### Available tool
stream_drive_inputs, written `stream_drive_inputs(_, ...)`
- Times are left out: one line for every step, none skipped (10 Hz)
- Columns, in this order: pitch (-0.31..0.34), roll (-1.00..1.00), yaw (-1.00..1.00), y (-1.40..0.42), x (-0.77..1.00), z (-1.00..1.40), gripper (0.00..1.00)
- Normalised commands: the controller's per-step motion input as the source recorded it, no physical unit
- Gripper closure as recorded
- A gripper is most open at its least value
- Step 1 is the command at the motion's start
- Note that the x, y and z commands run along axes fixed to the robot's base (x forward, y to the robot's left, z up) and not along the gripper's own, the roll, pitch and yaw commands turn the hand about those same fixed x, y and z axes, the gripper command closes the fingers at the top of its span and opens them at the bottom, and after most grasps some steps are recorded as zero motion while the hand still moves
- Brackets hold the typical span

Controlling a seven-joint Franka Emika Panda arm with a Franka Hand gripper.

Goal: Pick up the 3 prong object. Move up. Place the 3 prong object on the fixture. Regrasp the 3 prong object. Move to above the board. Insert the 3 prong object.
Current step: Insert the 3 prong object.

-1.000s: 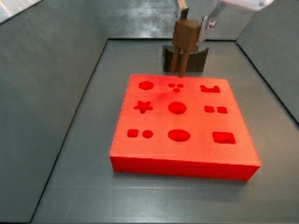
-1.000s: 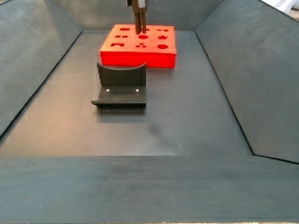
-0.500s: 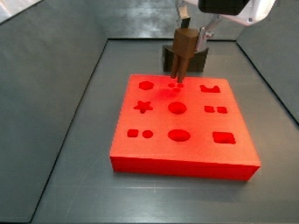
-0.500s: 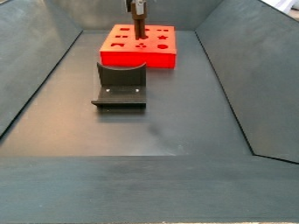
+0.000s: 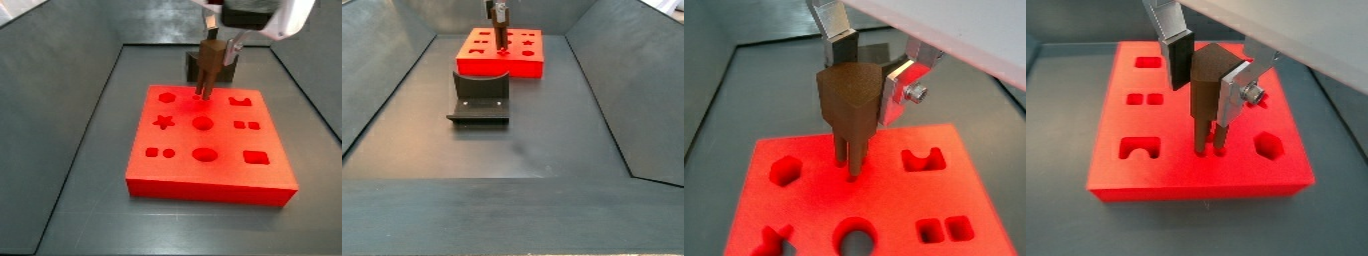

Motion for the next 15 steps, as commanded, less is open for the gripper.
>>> stream_drive_inputs(-0.004,0.0,0.0,0.0,0.0,-0.01,1.0)
stream_drive_inputs(0.0,-0.02,0.0,0.0,0.05,-0.07,1.0)
stream_drive_inputs(0.0,0.0,-0.01,0.0,0.03,-0.12,1.0)
stream_drive_inputs(0.0,0.0,0.0,0.0,0.01,-0.12,1.0)
stream_drive_inputs(0.0,0.0,0.0,0.0,0.0,-0.11,1.0)
stream_drive_inputs(0.0,0.0,0.0,0.0,0.0,-0.11,1.0)
stream_drive_inputs(0.0,0.0,0.0,0.0,0.0,-0.11,1.0)
stream_drive_inputs(0.0,0.0,0.0,0.0,0.0,-0.12,1.0)
stream_drive_inputs(0.0,0.0,0.0,0.0,0.0,-0.14,1.0)
stream_drive_inputs(-0.003,0.0,0.0,0.0,0.03,-0.15,1.0)
stream_drive_inputs(-0.001,0.0,0.0,0.0,0.04,-0.17,1.0)
stream_drive_inputs(-0.003,0.0,0.0,0.0,0.07,-0.16,1.0)
stream_drive_inputs(0.0,0.0,0.0,0.0,0.14,-0.16,1.0)
stream_drive_inputs(0.0,0.0,-0.02,0.0,0.2,-0.15,1.0)
stream_drive_inputs(0.0,0.0,-0.05,0.0,0.27,-0.15,1.0)
